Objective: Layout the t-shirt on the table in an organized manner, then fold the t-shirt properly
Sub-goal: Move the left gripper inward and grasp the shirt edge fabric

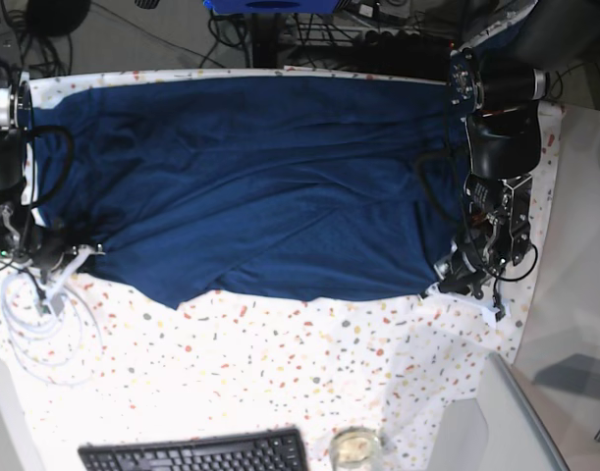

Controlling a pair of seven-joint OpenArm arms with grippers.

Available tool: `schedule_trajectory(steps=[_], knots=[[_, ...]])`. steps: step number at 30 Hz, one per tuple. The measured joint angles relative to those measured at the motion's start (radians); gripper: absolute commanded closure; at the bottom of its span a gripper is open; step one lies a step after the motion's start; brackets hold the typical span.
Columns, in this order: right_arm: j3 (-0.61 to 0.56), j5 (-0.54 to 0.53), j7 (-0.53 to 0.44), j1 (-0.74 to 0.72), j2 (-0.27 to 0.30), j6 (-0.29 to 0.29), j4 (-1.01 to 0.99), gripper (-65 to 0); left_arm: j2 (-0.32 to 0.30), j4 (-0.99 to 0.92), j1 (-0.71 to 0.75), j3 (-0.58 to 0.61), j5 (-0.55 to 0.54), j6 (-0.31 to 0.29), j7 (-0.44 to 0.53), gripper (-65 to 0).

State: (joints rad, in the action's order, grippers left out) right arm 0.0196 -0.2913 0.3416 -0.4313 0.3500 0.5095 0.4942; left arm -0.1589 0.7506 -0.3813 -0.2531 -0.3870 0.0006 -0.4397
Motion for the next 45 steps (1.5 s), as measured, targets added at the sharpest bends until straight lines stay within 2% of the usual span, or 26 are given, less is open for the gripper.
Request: schedule_trajectory(steps=[6, 14, 18, 22, 30, 39, 41, 45], knots=[[0.0, 0.0, 0.001, 0.001, 0.0, 0.0, 0.001, -0.2, 0.013, 0.135, 0.026, 0.134, 0.139, -0.001, 0.01, 0.0], [0.0, 0.0, 0.0, 0.003, 0.002, 0.0, 0.001, -0.2, 0.035, 0.409, 0.172, 0.141, 0.274, 0.026, 0.009, 0.0], [0.0, -0.004, 0.001, 0.003, 0.005, 0.001, 0.001, -0.2, 0.083, 0.518, 0.288, 0.142, 0.389, 0.026, 0.018, 0.0], [0.0, -0.006, 0.002, 0.003, 0.005, 0.001, 0.001, -0.2, 0.124, 0.603, 0.426, 0.138, 0.46, 0.018, 0.007, 0.0], [0.0, -0.007, 0.001, 0.003, 0.005, 0.002, 0.001, -0.2, 0.12, 0.674, 0.578, 0.131, 0.469, 0.021, 0.016, 0.0], [0.0, -0.007, 0.002, 0.003, 0.004, 0.002, 0.001, -0.2, 0.12, 0.752, 0.623, 0.132, 0.481, 0.022, 0.013, -0.5], [0.0, -0.006, 0.002, 0.003, 0.003, 0.001, 0.001, -0.2, 0.119, 0.79, 0.64, 0.132, 0.483, 0.023, 0.005, -9.5], [0.0, -0.001, 0.001, 0.003, 0.002, 0.003, 0.001, -0.2, 0.119, 0.893, 0.697, 0.132, 0.48, 0.023, 0.01, -23.7]])
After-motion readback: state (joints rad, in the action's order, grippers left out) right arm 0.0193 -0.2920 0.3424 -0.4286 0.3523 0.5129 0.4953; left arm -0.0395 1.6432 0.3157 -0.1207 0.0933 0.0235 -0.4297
